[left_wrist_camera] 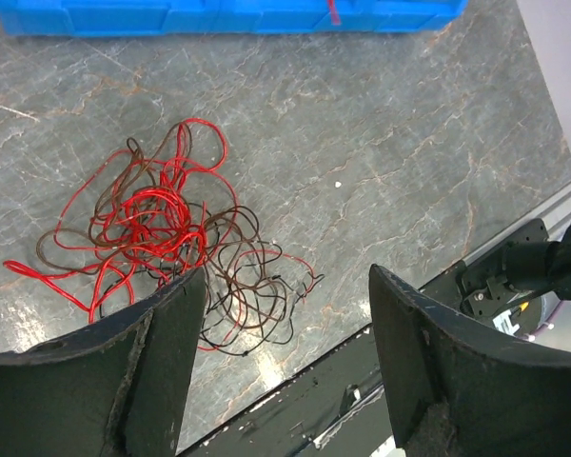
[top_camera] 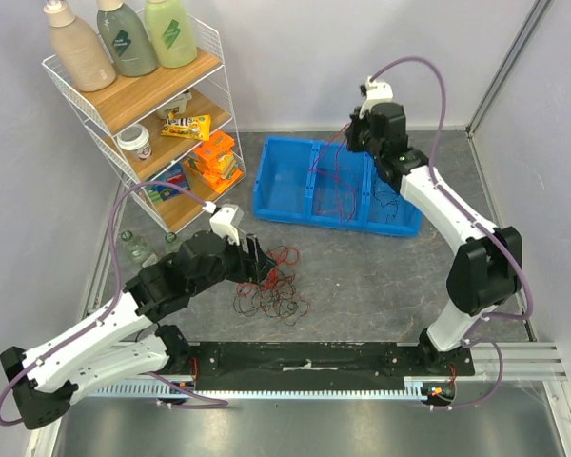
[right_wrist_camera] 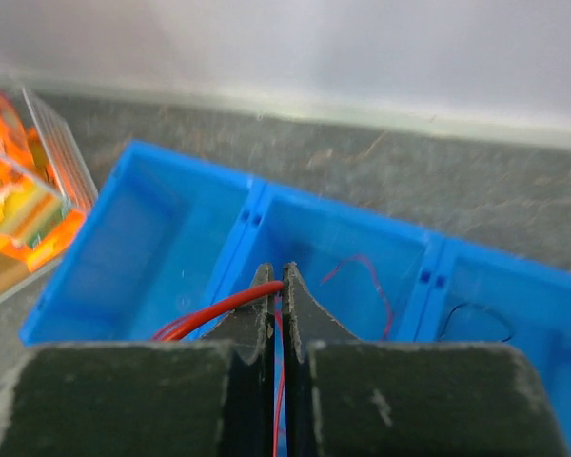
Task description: Untangle the cables
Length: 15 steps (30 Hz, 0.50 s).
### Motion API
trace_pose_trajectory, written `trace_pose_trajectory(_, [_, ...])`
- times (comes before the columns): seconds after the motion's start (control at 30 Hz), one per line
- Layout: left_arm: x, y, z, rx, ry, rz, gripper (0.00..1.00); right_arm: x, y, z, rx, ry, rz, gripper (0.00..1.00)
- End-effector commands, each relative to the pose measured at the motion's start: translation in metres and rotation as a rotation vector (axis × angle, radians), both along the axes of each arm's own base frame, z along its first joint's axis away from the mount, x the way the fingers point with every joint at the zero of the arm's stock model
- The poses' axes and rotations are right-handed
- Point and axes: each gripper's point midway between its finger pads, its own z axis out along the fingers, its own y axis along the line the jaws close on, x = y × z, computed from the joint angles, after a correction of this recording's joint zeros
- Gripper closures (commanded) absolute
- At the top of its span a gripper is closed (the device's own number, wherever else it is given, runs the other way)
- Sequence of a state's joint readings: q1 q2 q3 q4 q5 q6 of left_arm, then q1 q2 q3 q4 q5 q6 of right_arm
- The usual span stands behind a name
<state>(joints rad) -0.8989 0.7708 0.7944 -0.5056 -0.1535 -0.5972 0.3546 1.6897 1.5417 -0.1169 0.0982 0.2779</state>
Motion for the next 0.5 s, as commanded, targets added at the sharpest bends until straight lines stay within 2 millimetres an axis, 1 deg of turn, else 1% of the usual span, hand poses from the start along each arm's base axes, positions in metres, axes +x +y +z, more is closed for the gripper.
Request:
trace_pose_trajectory(0.0, [0.005, -0.008, -0.001, -0.047, 0.007, 0.017, 0.25, -0.010, 0.028, -0.059, 0.066, 0.091, 0.113, 1.00])
trace_pose_trajectory(0.03, [0.005, -0.008, -0.003, -0.040, 0.013, 0.018, 0.24, -0.012, 0.029, -0.072, 0.064, 0.120, 0.110, 1.00])
trace_pose_trajectory(0.13, [0.008, -0.005, -0.020, 0.002, 0.058, 0.056, 0.23, -0.017, 0.026, -0.107, 0.043, 0.190, 0.089, 1.00])
trace_pose_trajectory(0.17, [0.008, -0.003, -0.026, 0.018, 0.076, 0.073, 0.22, -0.015, 0.021, -0.113, 0.025, 0.197, 0.057, 1.00])
trace_pose_trajectory(0.2, [0.008, -0.003, -0.032, 0.028, 0.089, 0.079, 0.22, -0.014, 0.018, -0.125, -0.004, 0.228, 0.040, 0.95])
trace_pose_trajectory(0.23, [0.008, -0.003, -0.038, 0.039, 0.105, 0.086, 0.22, -0.016, 0.015, -0.132, -0.045, 0.263, 0.029, 0.91])
trace_pose_trajectory(0.3, [0.007, -0.004, -0.047, 0.043, 0.137, 0.089, 0.22, -0.010, 0.009, -0.145, -0.128, 0.323, 0.003, 0.83])
trace_pose_trajectory(0.33, [0.005, -0.006, -0.051, 0.045, 0.151, 0.084, 0.22, -0.010, 0.004, -0.155, -0.173, 0.363, -0.012, 0.76])
trace_pose_trajectory(0.37, [0.004, -0.008, -0.052, 0.038, 0.159, 0.075, 0.22, -0.007, 0.002, -0.155, -0.199, 0.377, -0.016, 0.67])
trace_pose_trajectory(0.4, [0.003, -0.010, -0.054, 0.035, 0.167, 0.068, 0.22, -0.009, -0.001, -0.155, -0.226, 0.388, -0.019, 0.60])
trace_pose_trajectory(0.47, [0.003, -0.013, -0.055, 0.022, 0.173, 0.064, 0.22, -0.013, -0.003, -0.141, -0.243, 0.368, -0.025, 0.47])
